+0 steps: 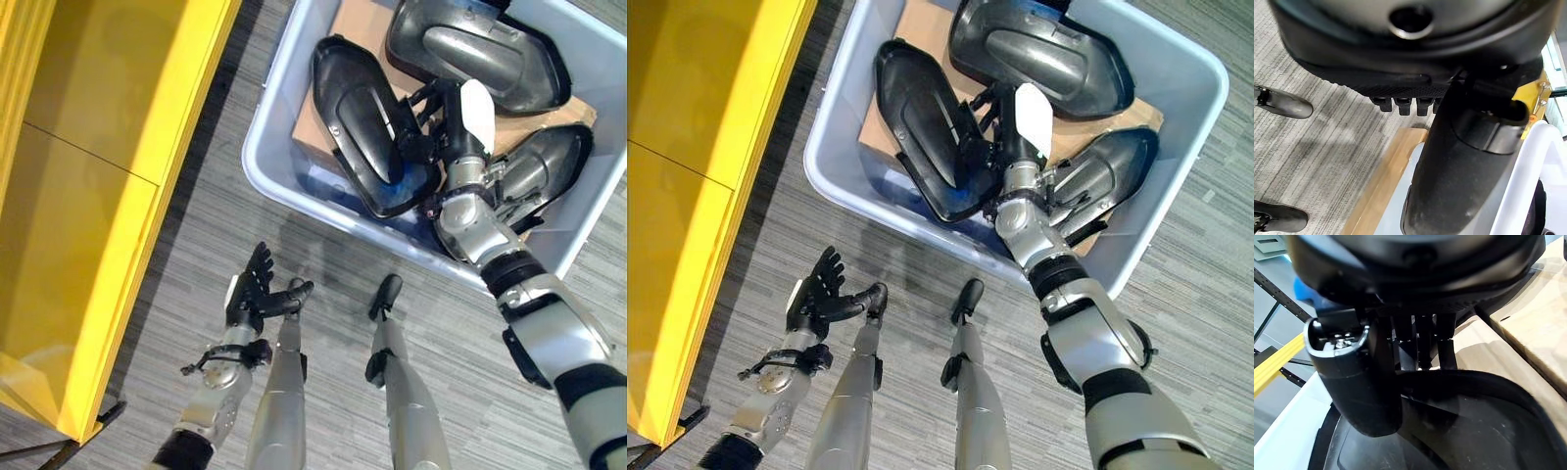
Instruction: Move parts from the plastic box to the shelf.
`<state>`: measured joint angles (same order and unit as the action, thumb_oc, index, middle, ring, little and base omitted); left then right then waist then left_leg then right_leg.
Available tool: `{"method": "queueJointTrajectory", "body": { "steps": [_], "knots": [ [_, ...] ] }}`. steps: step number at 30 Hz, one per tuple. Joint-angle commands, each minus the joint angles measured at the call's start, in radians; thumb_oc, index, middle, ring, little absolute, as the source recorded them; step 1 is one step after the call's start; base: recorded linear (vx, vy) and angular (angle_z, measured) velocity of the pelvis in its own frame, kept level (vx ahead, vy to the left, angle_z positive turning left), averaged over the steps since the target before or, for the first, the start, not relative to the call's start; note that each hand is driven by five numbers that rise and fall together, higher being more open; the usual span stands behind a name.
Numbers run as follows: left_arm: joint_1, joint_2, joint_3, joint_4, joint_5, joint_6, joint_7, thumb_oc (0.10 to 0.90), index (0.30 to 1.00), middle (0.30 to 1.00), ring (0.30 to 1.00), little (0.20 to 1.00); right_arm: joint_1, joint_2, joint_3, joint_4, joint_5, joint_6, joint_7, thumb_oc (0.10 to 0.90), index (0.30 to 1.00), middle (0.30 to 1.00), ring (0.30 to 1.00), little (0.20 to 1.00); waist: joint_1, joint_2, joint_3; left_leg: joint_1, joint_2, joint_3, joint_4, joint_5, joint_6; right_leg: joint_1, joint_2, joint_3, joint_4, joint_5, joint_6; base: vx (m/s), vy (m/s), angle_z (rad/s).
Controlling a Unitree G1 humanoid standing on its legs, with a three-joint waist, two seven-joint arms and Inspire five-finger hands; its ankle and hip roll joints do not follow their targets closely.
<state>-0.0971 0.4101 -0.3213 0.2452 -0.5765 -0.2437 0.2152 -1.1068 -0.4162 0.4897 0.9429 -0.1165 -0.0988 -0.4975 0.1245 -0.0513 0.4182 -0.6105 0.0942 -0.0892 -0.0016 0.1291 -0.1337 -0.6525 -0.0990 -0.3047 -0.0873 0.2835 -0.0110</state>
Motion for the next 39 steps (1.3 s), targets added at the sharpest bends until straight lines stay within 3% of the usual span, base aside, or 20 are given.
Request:
{"method": "queueJointTrajectory", "body": {
  "steps": [1,7,18,32,39],
  "knots": [
    [-0.009,0.05,-0.004,-0.1,0.024,-0.073,0.011,0.9,1.0,1.0,1.0,1.0,0.115,0.119,0.088,0.102,0.073,0.044,0.125,0.4,0.3,0.3,0.3,0.3,0.038,-0.006,0.102,0.037,-0.027,0.069,-0.027,-0.014,0.083,0.172,-0.077,0.071,0.0,-0.137,0.17,0.0,0.0,0.0],
    [-0.008,0.05,0.008,-0.091,0.026,-0.063,0.02,0.9,1.0,1.0,1.0,1.0,0.171,0.102,0.01,-0.072,0.21,-0.001,0.095,0.4,0.3,0.3,0.3,0.3,0.031,-0.022,0.102,0.097,-0.023,0.073,-0.032,-0.021,0.083,0.224,-0.075,0.074,0.0,-0.139,0.171,0.0,0.0,0.0],
    [0.021,0.068,0.044,-0.089,0.034,-0.044,0.018,0.9,1.0,1.0,1.0,1.0,0.34,0.085,-0.108,-0.406,0.328,-0.066,0.077,0.4,0.3,0.3,0.3,0.3,0.02,-0.048,0.096,0.227,-0.013,0.08,-0.061,-0.013,0.078,0.333,-0.08,0.072,0.0,-0.141,0.171,0.0,-0.005,-0.01],
    [0.12,0.098,0.113,-0.094,0.044,-0.01,-0.031,0.9,1.0,1.0,1.0,1.0,0.598,0.087,-0.201,-0.733,0.405,-0.122,0.142,0.4,0.3,0.3,0.3,0.3,-0.006,-0.078,-0.041,0.382,0.0,0.095,-0.078,-0.037,0.081,0.463,-0.076,0.067,0.0,-0.166,0.17,0.01,-0.01,0.0],
    [0.179,0.109,0.148,-0.086,0.061,0.009,-0.072,0.9,1.0,1.0,1.0,1.0,0.715,0.067,-0.231,-0.82,0.411,-0.127,0.199,0.4,0.3,0.3,0.3,0.3,-0.022,-0.076,-0.112,0.471,0.005,0.099,-0.075,-0.06,0.087,0.537,-0.071,0.063,0.037,-0.212,0.167,0.04,-0.026,-0.04]
  ]
}}
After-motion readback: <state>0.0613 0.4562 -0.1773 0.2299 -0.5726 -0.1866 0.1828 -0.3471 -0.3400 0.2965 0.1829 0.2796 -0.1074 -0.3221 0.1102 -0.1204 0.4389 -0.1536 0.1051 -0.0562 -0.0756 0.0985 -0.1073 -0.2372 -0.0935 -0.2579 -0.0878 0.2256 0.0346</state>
